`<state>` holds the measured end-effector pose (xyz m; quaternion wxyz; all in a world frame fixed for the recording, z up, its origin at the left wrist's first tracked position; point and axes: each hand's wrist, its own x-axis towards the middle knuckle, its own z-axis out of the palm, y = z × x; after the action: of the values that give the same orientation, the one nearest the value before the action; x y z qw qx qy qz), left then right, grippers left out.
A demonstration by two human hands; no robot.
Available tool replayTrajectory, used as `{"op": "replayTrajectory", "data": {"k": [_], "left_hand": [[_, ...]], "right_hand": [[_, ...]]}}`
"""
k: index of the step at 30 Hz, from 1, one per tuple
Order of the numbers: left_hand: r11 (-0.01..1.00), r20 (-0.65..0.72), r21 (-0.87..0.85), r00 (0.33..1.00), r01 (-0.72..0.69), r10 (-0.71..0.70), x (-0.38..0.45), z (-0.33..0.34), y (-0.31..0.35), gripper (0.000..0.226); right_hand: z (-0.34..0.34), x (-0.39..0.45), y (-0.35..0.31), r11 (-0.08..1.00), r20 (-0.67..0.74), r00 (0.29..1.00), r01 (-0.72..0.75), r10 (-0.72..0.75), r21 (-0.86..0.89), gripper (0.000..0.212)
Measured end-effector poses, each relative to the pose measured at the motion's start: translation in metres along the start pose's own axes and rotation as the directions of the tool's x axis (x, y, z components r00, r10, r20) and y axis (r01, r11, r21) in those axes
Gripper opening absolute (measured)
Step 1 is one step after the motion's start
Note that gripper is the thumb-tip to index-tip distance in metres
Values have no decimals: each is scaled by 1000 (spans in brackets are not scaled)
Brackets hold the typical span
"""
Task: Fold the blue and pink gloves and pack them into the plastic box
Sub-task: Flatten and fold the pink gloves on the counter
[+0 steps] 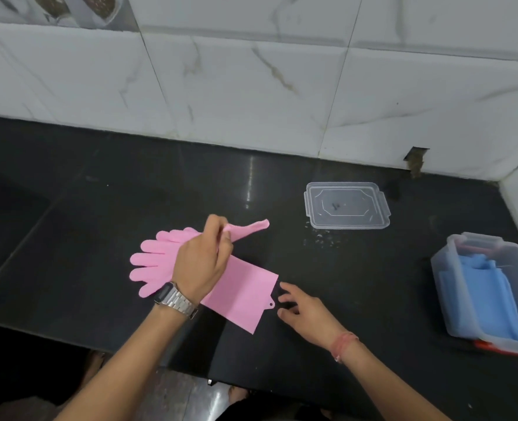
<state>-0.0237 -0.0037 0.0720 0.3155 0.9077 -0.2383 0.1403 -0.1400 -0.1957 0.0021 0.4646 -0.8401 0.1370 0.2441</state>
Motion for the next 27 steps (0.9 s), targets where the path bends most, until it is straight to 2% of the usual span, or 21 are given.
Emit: {"op": "replayTrajectory", "data": {"k": [8, 11, 13, 15, 19, 22, 24, 27], "left_hand": [[950, -118, -311, 992, 2, -41, 36, -26, 57, 14], [881, -74, -470, 993, 45, -90, 39, -30, 85, 17], [795, -3, -598, 991, 106, -134, 39, -30, 103, 17], [685, 58, -712, 985, 155, -162, 38, -29, 117, 15], [420, 217, -862, 955, 284, -201, 38, -24, 137, 20], [248, 290, -902, 921, 353, -259, 39, -18, 141, 21], [127, 314, -919, 890, 372, -331, 41, -12, 137, 21], [-24, 352, -922, 811, 387, -468, 41, -2, 121, 13]], "right_hand": [[0, -5, 10, 996, 29, 999, 28, -31, 85, 65], [-5, -8, 12, 971, -3, 999, 44, -45, 234, 72], [-11, -11, 12, 894, -21, 999, 42, -37, 447, 74], [-17, -14, 13, 781, -8, 999, 39, -44, 623, 67], [-21, -20, 25, 555, 40, 996, 9, -77, 832, 47], [-20, -22, 42, 352, 62, 994, -25, -93, 936, 47], [-21, -28, 50, 288, 39, 994, -9, -99, 958, 49], [-27, -41, 61, 290, -50, 996, 72, -80, 954, 42]]}}
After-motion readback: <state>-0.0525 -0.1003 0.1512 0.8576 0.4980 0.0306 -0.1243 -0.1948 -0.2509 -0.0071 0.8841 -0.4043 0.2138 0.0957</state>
